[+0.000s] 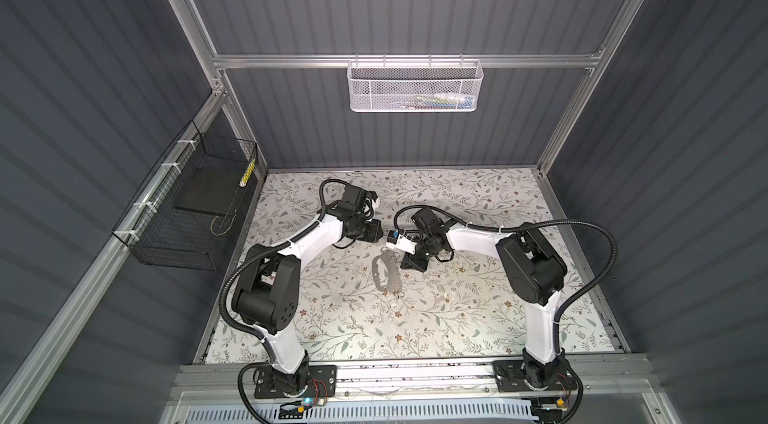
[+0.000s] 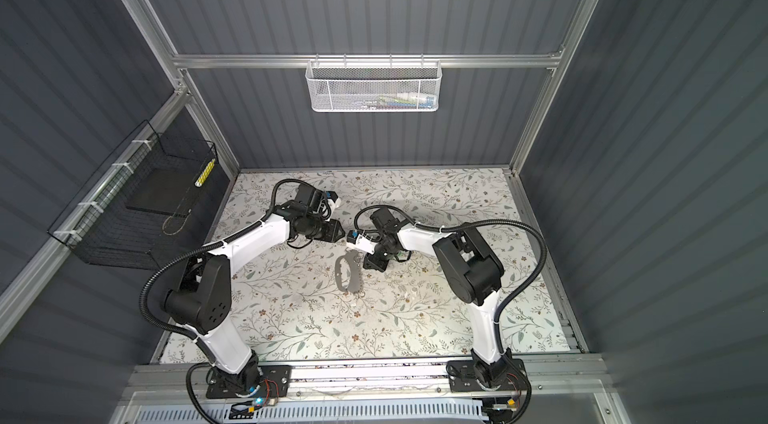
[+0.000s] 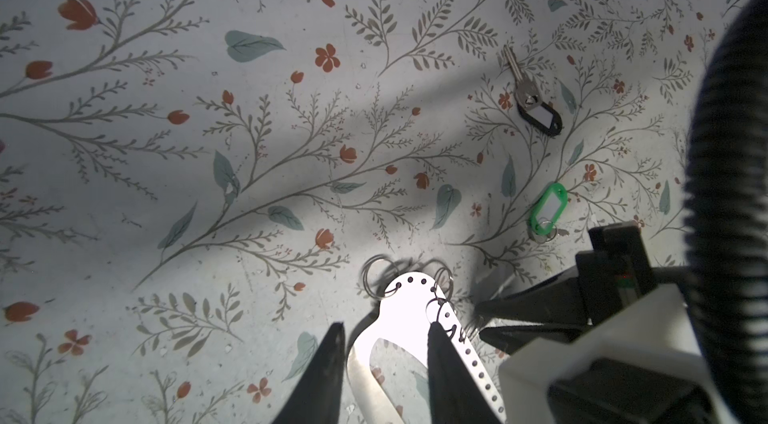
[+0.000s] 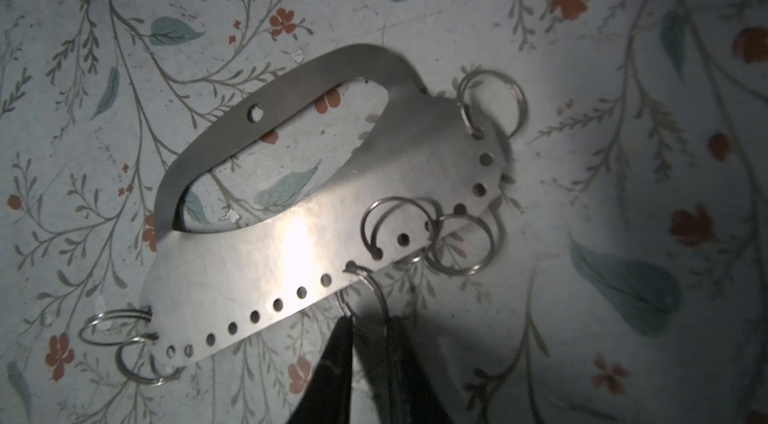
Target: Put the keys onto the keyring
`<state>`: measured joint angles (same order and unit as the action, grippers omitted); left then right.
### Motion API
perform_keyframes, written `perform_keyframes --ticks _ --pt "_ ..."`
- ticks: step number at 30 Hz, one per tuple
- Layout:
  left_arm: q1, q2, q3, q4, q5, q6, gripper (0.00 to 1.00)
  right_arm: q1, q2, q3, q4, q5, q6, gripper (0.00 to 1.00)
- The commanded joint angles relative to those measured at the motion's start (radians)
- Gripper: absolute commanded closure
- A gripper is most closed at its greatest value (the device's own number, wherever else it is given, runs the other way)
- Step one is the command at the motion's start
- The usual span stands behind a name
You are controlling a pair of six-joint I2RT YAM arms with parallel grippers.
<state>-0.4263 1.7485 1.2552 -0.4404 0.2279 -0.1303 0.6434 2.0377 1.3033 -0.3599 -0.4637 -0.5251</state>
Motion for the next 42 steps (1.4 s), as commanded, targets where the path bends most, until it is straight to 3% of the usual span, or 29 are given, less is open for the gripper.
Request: perform_keyframes --ticks 1,17,26,33,42 --pt "-0.002 -0.011 -0.004 0.000 0.005 0.023 0.65 0.006 0.033 0.025 -0.022 0.010 -0.013 0.78" --pt "-0.001 -0.001 -0.014 0.003 0.009 0.014 0.65 0.006 0.051 0.072 -0.064 0.027 -0.042 0.64" --pt "-0.008 -0.057 -0.142 0.046 0.094 -0.115 0.66 -0.007 -0.122 -0.147 0.191 0.008 -0.014 0.62" --pt "-0.014 -0.078 -0.210 0.066 0.172 -0.174 0.71 -0.007 -0.121 -0.147 0.191 0.025 -0.013 0.63" --pt "-0.061 -0.048 -0.215 0.044 0.200 -0.145 0.74 -0.013 -0.140 -0.188 0.243 0.039 -0.018 0.63"
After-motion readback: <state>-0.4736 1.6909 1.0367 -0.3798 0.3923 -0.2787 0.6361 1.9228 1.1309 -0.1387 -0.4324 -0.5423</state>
